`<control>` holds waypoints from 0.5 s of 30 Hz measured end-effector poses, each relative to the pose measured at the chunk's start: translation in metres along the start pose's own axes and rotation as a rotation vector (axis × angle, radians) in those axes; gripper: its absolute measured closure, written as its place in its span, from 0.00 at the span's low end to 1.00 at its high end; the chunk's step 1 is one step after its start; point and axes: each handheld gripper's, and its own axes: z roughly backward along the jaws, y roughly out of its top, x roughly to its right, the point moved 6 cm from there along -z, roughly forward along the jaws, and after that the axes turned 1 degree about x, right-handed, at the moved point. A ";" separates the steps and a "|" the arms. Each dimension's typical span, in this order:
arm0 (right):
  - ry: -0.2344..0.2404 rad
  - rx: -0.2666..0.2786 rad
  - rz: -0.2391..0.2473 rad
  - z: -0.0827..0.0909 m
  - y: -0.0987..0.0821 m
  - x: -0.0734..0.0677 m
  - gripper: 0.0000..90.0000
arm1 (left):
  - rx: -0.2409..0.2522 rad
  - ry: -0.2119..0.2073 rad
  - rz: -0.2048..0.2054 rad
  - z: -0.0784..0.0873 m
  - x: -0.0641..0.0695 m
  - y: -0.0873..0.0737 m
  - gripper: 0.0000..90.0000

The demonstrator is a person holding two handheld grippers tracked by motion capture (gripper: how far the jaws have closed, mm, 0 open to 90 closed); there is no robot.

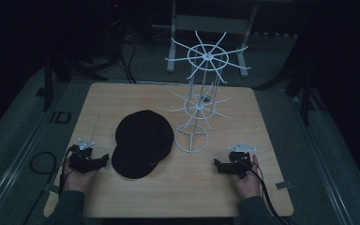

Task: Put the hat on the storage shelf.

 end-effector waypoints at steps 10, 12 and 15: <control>-0.009 0.001 -0.006 0.000 0.000 0.001 0.13 | -0.065 -0.086 -0.104 0.004 0.002 0.008 0.54; -0.009 0.000 -0.007 0.000 0.000 0.001 0.13 | -0.051 -0.094 -0.107 0.008 0.001 0.011 0.52; -0.010 0.000 -0.006 0.000 0.000 0.001 0.13 | -0.033 -0.110 -0.115 0.017 0.001 0.018 0.51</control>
